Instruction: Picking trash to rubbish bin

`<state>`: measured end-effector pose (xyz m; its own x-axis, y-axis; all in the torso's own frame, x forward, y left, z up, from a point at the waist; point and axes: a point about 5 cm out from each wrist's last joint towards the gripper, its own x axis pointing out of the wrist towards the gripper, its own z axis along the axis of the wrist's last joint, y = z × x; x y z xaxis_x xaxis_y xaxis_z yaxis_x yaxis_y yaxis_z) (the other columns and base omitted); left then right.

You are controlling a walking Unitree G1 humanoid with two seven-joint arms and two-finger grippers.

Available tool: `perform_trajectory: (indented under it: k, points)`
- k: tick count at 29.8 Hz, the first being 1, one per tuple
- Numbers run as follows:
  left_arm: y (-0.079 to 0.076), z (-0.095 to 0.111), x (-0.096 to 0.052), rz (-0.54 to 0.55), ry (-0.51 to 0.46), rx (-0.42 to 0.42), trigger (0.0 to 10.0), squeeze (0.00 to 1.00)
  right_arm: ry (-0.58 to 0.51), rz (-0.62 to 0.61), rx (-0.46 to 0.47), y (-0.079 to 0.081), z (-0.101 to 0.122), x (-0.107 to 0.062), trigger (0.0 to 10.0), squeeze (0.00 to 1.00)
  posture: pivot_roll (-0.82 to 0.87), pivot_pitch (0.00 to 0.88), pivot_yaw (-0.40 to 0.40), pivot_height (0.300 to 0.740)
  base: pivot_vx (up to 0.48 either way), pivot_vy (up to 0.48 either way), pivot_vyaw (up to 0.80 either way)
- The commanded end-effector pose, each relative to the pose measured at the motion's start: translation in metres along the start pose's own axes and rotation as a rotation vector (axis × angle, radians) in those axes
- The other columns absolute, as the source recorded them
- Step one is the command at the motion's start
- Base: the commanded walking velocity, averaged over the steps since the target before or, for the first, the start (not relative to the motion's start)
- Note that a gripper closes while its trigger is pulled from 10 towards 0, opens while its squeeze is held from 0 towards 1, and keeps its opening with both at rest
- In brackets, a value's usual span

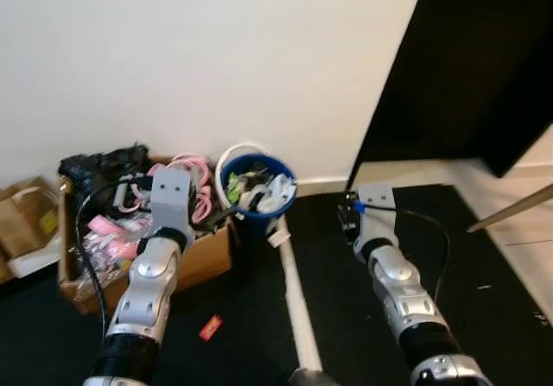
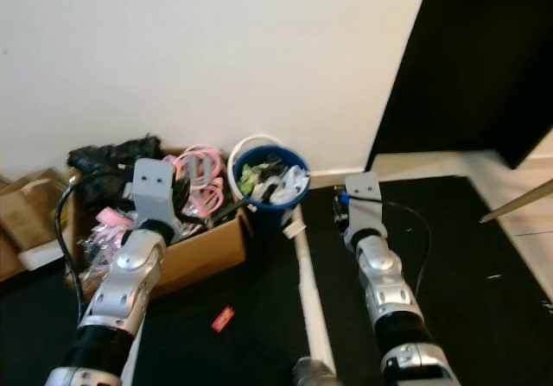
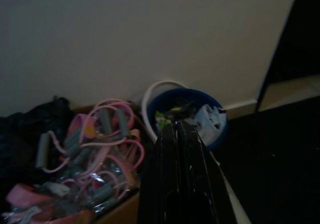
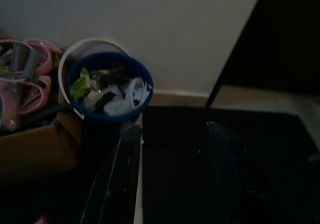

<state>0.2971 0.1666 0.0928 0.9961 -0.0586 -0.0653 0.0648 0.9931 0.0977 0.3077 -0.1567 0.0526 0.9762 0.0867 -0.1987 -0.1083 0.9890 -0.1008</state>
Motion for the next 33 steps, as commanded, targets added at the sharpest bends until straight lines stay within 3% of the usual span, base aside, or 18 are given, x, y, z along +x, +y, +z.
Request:
perform_trajectory:
  k: [1, 33]
  points:
    - [0.0007, -0.0023, -0.0011, 0.001, 0.012, 0.007, 10.0, 0.0, 0.011, 0.0, 0.005, 0.0007, -0.0029, -0.0011, 10.0, 0.0, 0.05, 0.021, 0.011, 0.74, 0.0, 0.0, -0.65]
    - [0.001, -0.0006, 0.0007, 0.008, 0.009, -0.001, 10.0, 0.0, 0.013, -0.008, 0.01, -0.0014, -0.0027, -0.0001, 10.0, 0.0, 0.05, 0.029, 0.008, 0.74, 0.0, 0.0, -0.65]
